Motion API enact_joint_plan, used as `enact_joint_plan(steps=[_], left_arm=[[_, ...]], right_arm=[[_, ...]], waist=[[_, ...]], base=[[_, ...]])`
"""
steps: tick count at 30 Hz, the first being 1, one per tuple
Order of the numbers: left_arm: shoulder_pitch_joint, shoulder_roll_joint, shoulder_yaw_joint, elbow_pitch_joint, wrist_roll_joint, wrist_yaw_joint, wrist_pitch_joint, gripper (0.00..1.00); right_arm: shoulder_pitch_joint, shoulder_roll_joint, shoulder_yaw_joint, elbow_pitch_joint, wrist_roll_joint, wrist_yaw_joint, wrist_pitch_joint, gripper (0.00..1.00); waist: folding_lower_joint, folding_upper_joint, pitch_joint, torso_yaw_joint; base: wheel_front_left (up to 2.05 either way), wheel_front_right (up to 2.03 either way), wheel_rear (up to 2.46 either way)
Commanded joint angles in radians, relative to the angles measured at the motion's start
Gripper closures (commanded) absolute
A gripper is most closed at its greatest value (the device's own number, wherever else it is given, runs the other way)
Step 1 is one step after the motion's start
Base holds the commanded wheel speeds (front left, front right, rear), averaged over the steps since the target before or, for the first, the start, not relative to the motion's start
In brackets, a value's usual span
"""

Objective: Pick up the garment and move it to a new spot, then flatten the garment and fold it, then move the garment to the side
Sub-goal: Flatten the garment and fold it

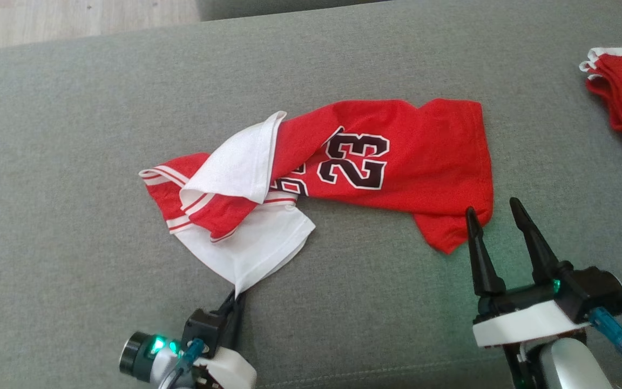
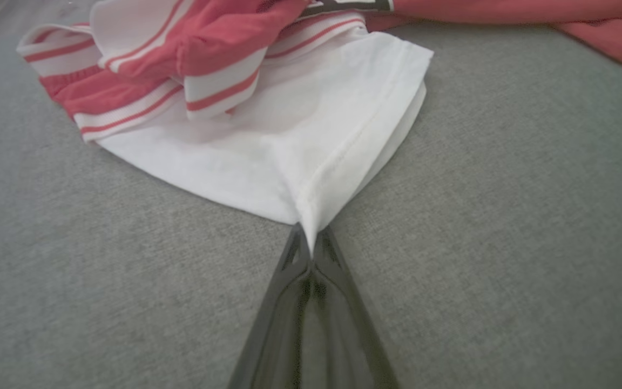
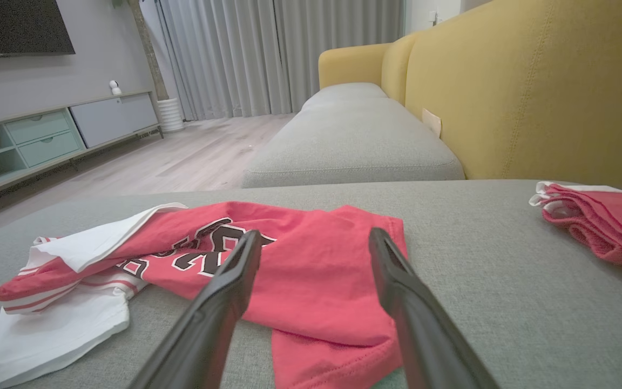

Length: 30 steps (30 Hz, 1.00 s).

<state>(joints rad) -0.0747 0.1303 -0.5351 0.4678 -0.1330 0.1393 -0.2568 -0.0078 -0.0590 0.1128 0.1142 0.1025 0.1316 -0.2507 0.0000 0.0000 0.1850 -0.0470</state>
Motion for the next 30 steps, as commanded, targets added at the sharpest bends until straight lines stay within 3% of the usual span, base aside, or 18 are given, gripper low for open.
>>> enact_joint_plan(steps=[1, 13, 29, 30], left_arm=[[-0.030, 0.010, 0.030, -0.006, 0.007, -0.003, -0.005, 1.00], [-0.035, 0.064, 0.090, -0.139, 0.026, 0.036, -0.005, 1.00], [-0.065, 0.086, 0.099, -0.189, 0.035, 0.020, -0.005, 1.00], [-0.066, 0.087, 0.100, -0.190, 0.035, 0.019, -0.005, 1.00]], right_arm=[[-0.004, -0.012, 0.015, -0.025, -0.003, -0.001, -0.011, 0.00], [0.011, -0.001, -0.012, 0.206, 0.001, -0.001, -0.011, 0.00], [-0.119, 0.006, 0.051, 0.423, 0.011, -0.001, -0.011, 0.00], [-0.124, 0.007, 0.050, 0.437, 0.009, -0.001, -0.011, 0.16]], waist=[[0.0000, 0.0000, -0.001, 0.005], [0.0000, 0.0000, -0.011, 0.041], [0.0000, 0.0000, 0.035, 0.091], [0.0000, 0.0000, 0.036, 0.093]], base=[[0.00, 0.00, 0.00], [0.00, 0.00, 0.00], [0.00, 0.00, 0.00], [0.00, 0.00, 0.00]])
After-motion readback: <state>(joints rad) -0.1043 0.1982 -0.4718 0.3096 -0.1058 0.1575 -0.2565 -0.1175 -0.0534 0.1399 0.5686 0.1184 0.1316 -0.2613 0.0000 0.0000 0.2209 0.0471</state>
